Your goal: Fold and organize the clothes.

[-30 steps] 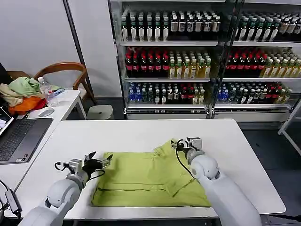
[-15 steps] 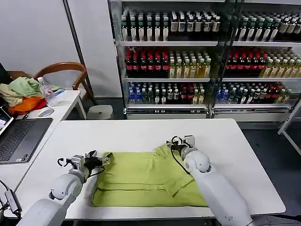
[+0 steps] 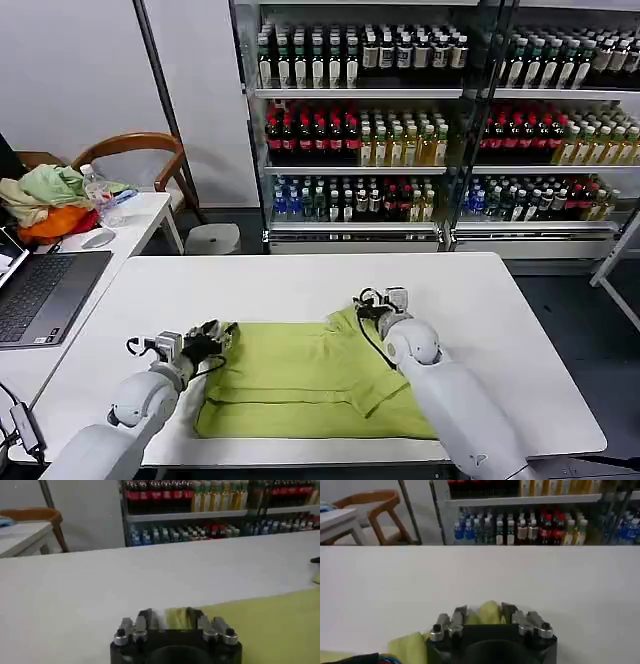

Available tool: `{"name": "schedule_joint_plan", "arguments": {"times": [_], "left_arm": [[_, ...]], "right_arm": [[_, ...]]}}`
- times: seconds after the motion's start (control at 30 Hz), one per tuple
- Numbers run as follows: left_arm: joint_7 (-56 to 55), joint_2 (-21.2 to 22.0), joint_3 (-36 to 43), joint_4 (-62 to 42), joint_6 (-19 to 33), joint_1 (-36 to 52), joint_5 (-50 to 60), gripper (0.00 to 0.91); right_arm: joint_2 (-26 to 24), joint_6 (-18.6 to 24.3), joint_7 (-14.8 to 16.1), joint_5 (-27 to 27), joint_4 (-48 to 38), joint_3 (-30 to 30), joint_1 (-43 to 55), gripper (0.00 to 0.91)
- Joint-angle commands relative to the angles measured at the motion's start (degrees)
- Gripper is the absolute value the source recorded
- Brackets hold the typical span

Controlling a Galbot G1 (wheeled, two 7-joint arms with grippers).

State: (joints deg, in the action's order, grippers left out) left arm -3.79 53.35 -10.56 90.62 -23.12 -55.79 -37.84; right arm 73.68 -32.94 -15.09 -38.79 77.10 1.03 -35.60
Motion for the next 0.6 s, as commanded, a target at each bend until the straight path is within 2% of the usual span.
{"name": "schedule_joint_plan", "arguments": {"times": [0.03,0.27,0.43,0.6], "left_arm": [[0.2,0.1,0.3,0.6,0.2,-0.6,0.1,0.040],[0.6,-0.2,-0.1,1.5,1.4,-0.5,-0.2,0.040],[0.9,-1.7,-1.6,5.7,1.6,-3.4,-0.8,0.040],[1.1,-3.0,-4.0,10.7,1.9,-7.3,-1.6,0.040]], "right_arm": [[0.2,-0.2,0.3,0.1,-0.5,-0.1,0.0,0.000],[-1.6,0.1,0.0,-0.2,3.9,-1.7,-1.0,0.000],[-5.8,-0.3,-1.5,-1.9,16.1,-2.1,-5.5,0.000],[-8.3,-0.2,-2.0,-1.9,21.4,-4.2,-9.2,0.000]]}}
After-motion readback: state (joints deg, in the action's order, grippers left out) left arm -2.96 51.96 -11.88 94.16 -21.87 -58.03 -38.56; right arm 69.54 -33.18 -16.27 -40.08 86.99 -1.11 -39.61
